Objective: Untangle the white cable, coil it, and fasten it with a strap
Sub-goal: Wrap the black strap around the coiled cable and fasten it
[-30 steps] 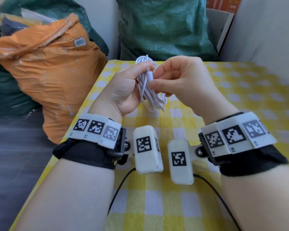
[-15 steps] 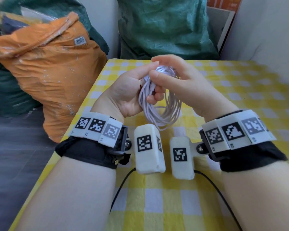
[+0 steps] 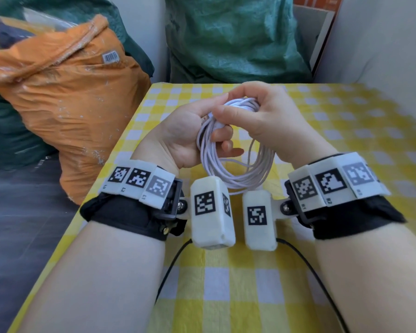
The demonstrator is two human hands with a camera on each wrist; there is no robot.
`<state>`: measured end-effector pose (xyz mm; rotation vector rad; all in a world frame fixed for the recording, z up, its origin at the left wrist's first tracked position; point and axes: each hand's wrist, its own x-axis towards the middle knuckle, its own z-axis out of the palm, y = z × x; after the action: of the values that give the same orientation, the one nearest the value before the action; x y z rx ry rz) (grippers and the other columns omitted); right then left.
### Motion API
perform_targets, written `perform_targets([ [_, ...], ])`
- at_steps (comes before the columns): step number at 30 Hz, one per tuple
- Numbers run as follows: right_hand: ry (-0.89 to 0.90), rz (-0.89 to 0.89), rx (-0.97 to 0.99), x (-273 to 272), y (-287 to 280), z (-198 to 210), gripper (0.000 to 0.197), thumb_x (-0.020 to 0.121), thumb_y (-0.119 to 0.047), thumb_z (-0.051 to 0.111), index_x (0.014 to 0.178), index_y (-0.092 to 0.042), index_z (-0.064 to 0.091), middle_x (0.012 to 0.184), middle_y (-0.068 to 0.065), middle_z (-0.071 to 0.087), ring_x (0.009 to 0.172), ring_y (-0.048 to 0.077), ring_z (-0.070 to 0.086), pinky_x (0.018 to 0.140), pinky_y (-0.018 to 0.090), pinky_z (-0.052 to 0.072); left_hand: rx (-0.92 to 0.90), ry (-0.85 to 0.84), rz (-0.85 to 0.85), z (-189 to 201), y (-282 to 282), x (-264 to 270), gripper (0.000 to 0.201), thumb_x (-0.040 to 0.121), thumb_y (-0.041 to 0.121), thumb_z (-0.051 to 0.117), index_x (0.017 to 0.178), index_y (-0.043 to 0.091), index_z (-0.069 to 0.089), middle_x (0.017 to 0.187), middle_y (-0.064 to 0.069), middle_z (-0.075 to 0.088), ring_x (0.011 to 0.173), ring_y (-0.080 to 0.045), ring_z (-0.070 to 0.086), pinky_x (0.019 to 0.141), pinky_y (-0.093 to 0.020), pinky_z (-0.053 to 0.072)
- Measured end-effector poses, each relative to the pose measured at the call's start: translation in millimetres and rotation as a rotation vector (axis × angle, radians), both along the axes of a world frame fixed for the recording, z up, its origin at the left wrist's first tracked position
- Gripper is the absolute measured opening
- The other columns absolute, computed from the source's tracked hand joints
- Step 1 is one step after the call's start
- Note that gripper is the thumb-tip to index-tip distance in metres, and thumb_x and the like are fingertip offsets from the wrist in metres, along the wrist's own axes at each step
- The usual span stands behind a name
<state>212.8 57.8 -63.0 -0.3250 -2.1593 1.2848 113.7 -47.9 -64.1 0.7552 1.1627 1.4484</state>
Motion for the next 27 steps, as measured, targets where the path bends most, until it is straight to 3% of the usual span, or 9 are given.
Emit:
perform_targets([
  [3,0.018,-0.062,-0.009,-3,2,-1,0.026,0.073,-0.036,0.079,0.082,-0.013,0.069,0.076,0.002,0.067,0.065,0.005,0.055,0.062,0.028,0.045,-0.031,-0.005,-0.007,0,0,-3,0.035,0.098,0.041,0.031,0.101,0.017,0.056,0.044,0.003,0.041,0.043,-0.014,0.043,0.081,-0.04,0.052],
  [5,0.027,-0.085,-0.005,-4,1,-1,0.028,0.074,-0.038,0.078,0.084,-0.013,0.07,0.072,-0.001,0.064,0.06,0.003,0.052,0.056,0.023,0.042,-0.022,-0.006,-0.007,0,1,-5,0.036,0.098,0.041,0.03,0.096,0.018,0.057,0.041,0.005,0.038,0.035,-0.009,0.035,0.065,-0.031,0.053],
  [7,0.032,-0.076,-0.023,-4,0,0,0.025,0.079,-0.036,0.074,0.088,-0.013,0.067,0.066,-0.008,0.058,0.053,-0.001,0.049,0.051,0.018,0.04,0.011,-0.01,0.028,2,2,-8,0.034,0.099,0.037,0.031,0.084,0.017,0.055,0.038,0.007,0.034,0.03,-0.006,0.028,0.05,-0.022,0.042],
  [10,-0.036,-0.025,-0.116,-2,0,1,0.027,0.093,-0.041,0.055,0.091,-0.014,0.062,0.071,-0.003,0.059,0.054,0.001,0.054,0.053,0.018,0.045,0.072,-0.107,0.129,1,2,-15,0.038,0.099,0.037,0.031,0.074,0.015,0.05,0.037,0.008,0.032,0.027,-0.006,0.024,0.046,-0.02,0.034],
  [13,-0.187,-0.145,-0.184,1,11,0,0.054,0.098,-0.051,0.034,0.091,-0.006,0.062,0.074,0.002,0.061,0.065,0.01,0.057,0.065,0.024,0.046,0.121,-0.221,0.238,0,2,-21,0.04,0.1,0.04,0.031,0.075,0.014,0.048,0.038,0.008,0.032,0.028,-0.006,0.023,0.047,-0.019,0.035],
  [17,-0.425,-0.424,0.09,12,32,0,0.026,0.092,-0.028,0.047,0.096,-0.01,0.067,0.089,0.004,0.068,0.083,0.024,0.058,0.071,0.032,0.046,0.101,-0.275,0.292,-2,5,-22,0.038,0.099,0.039,0.034,0.075,0.014,0.049,0.038,0.008,0.033,0.029,-0.005,0.024,0.046,-0.017,0.036],
  [19,-0.599,-0.475,0.2,17,41,1,0.019,0.089,-0.021,0.053,0.098,-0.013,0.069,0.096,0.006,0.069,0.088,0.025,0.058,0.069,0.03,0.043,0.083,-0.338,0.235,-4,10,-18,0.037,0.099,0.038,0.035,0.075,0.014,0.05,0.038,0.009,0.032,0.028,-0.005,0.024,0.045,-0.016,0.035],
  [23,-0.919,-0.478,0.3,27,50,3,0.025,0.085,-0.024,0.064,0.107,-0.011,0.068,0.104,0.01,0.067,0.097,0.029,0.061,0.077,0.033,0.049,0.039,-0.467,0.136,-12,18,-13,0.041,0.1,0.039,0.033,0.075,0.012,0.051,0.036,0.007,0.032,0.025,-0.006,0.026,0.042,-0.014,0.036],
  [27,-1.027,-0.437,0.275,41,53,4,0.034,0.084,-0.025,0.068,0.116,-0.011,0.065,0.108,0.009,0.067,0.098,0.028,0.061,0.078,0.032,0.047,0.01,-0.547,0.111,-23,24,-10,0.043,0.1,0.04,0.032,0.076,0.01,0.052,0.036,0.007,0.033,0.025,-0.006,0.028,0.04,-0.015,0.038],
])
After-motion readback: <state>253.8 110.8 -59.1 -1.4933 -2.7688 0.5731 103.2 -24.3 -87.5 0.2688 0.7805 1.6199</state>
